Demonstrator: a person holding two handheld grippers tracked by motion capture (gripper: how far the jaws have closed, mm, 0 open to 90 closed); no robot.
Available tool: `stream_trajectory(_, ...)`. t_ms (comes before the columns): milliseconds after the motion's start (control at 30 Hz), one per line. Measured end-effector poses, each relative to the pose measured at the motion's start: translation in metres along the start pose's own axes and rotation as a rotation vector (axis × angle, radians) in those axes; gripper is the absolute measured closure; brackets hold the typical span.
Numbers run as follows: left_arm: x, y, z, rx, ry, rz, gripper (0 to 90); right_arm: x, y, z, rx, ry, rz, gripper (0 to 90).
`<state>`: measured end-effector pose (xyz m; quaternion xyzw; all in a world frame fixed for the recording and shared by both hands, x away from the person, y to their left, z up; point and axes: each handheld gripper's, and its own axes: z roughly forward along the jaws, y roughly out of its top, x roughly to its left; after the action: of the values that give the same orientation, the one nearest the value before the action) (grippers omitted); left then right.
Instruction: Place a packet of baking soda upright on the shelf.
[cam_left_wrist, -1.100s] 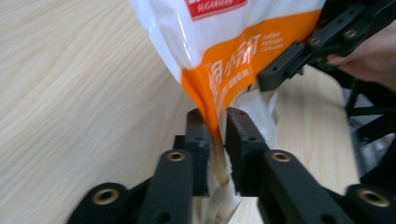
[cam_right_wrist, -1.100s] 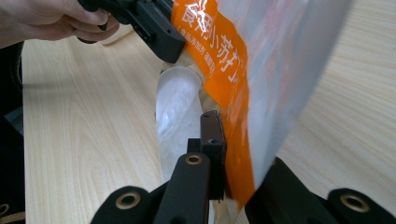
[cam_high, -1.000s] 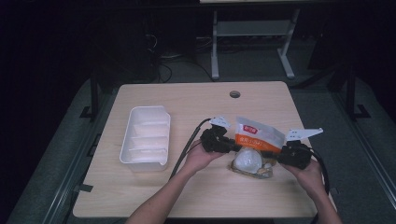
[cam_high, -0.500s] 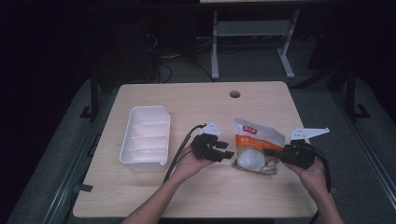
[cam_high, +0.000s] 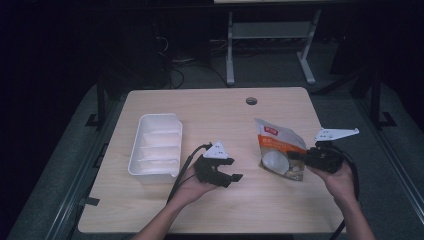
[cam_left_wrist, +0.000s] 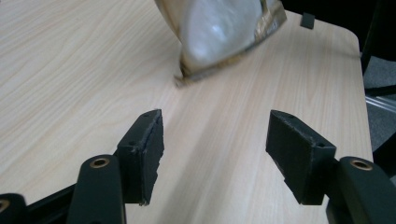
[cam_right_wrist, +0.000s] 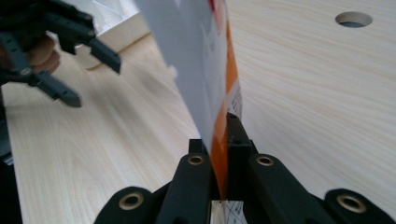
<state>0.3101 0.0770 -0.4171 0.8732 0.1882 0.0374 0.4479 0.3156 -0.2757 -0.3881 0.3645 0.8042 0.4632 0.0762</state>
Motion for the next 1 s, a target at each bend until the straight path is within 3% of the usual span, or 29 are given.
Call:
stream_trajectory(200,-0.008,-0.013,-0.006,0.003,0.013,0.012,30.2,0.003,0.017,0.000,0.018,-0.017,-0.008,89.7)
stream_trajectory(500,-0.018,-0.028,-0.018,0.008,0.023,0.030,27.3,0.007,0.033,0.005,0.017,-0.005,-0.015,89.7)
stream_trajectory(1000,-0.020,-0.054,-0.034,0.034,0.025,0.019,24.0,0.018,0.071,0.029,0.026,0.029,-0.054,89.6)
